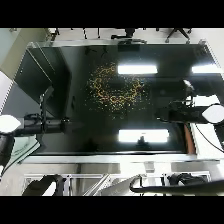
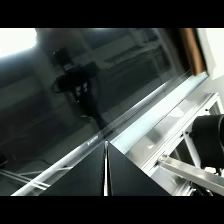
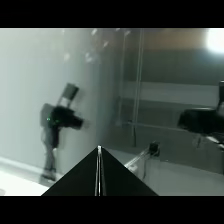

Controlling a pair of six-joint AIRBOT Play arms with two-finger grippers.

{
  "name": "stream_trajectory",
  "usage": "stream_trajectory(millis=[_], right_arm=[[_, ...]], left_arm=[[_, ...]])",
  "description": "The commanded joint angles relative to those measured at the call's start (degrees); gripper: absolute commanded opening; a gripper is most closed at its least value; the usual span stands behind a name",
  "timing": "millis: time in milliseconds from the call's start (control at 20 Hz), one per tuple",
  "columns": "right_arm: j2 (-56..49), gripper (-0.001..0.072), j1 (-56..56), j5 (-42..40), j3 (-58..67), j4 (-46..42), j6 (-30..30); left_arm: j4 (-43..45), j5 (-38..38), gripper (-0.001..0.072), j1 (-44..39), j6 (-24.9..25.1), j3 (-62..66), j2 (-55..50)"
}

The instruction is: Fold the shirts.

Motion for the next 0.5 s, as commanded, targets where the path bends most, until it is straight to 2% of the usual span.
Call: stream_trajectory(millis=[0,450], right_arm=[[-0.33,0.0016,3.58,-1.18,-1.38,1.09,0.0],[-0.57,0.0016,3.58,-1.18,-1.38,1.09,0.0]], left_arm=[[0.92,1.66,0.0014,-0.28,-0.15,-4.48,3.74],[0.48,1.62,0.0014,-0.28,-0.15,-4.44,4.66]])
